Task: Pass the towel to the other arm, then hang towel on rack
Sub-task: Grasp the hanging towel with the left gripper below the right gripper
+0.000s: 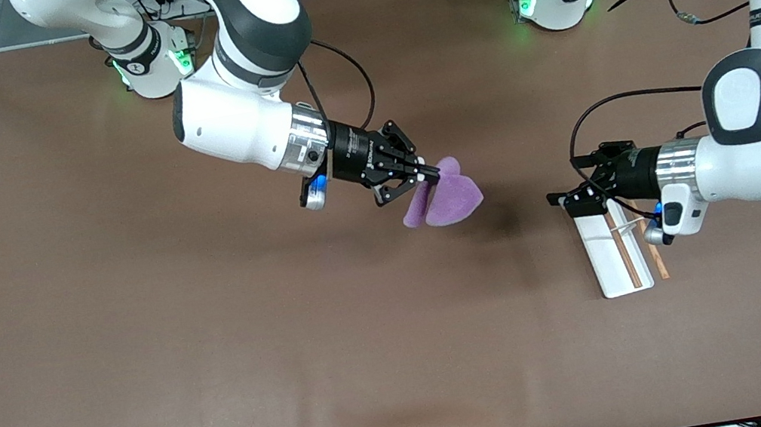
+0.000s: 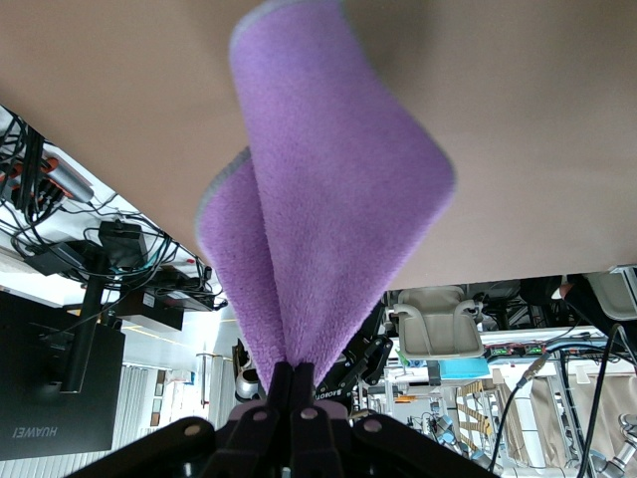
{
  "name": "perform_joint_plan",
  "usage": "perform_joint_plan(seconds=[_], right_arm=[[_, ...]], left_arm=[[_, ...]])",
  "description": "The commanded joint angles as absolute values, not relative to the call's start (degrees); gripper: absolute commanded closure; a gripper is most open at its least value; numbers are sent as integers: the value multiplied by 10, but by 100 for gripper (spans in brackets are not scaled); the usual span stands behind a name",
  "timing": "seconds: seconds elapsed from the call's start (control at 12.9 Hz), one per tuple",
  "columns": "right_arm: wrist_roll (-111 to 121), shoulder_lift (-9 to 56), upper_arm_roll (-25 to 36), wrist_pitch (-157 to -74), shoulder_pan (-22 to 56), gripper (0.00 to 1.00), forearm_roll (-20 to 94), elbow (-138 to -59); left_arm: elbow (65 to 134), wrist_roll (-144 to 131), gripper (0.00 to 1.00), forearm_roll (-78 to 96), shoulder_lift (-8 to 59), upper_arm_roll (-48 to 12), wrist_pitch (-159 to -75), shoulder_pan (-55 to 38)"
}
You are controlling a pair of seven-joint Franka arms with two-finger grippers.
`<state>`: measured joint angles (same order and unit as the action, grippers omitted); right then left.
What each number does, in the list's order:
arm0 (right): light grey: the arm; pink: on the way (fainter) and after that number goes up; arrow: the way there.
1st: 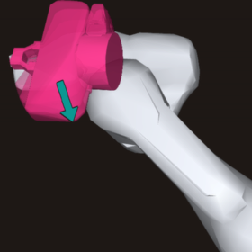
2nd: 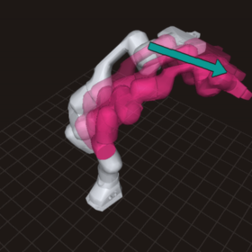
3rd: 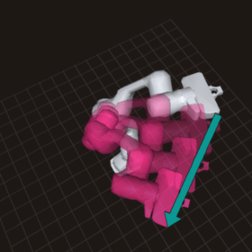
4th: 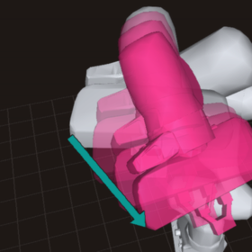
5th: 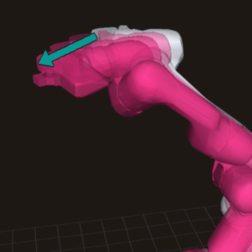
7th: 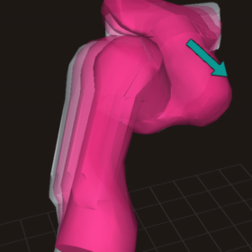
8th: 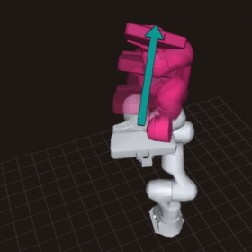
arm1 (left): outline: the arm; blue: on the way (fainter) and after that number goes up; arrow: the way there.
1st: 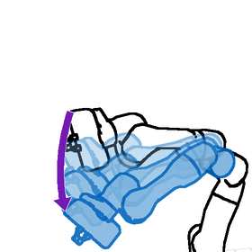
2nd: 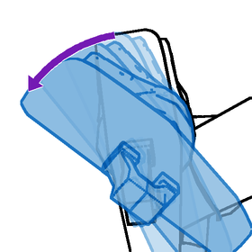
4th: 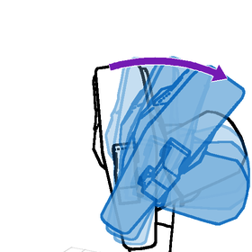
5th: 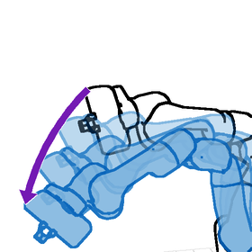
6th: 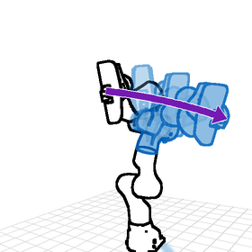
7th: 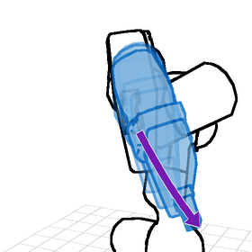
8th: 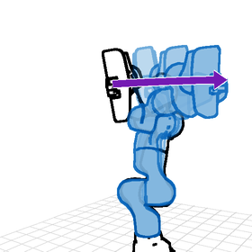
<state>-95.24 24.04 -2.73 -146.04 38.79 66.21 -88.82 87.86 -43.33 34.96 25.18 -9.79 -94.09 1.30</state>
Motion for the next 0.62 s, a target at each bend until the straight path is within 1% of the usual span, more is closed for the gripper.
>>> perform_joint_plan(seconds=[0.0,0.16,0.31,0.47,0.54], right_arm=[[-971,251,-24,-1475,395,100,666,-870],[-971,251,-24,-1475,392,100,667,-870],[-970,251,-24,-1475,392,100,666,-870],[-970,251,-23,-1474,391,100,666,-870],[-969,251,-23,-1474,390,100,666,-870]], left_arm=[[844,-488,0,356,266,-96,-947,-13],[840,-569,0,354,267,-93,-968,-39],[840,-612,0,354,269,-93,-969,-41],[839,-667,0,355,272,-94,-994,-45],[835,-700,2,354,273,-93,-1009,-55]])
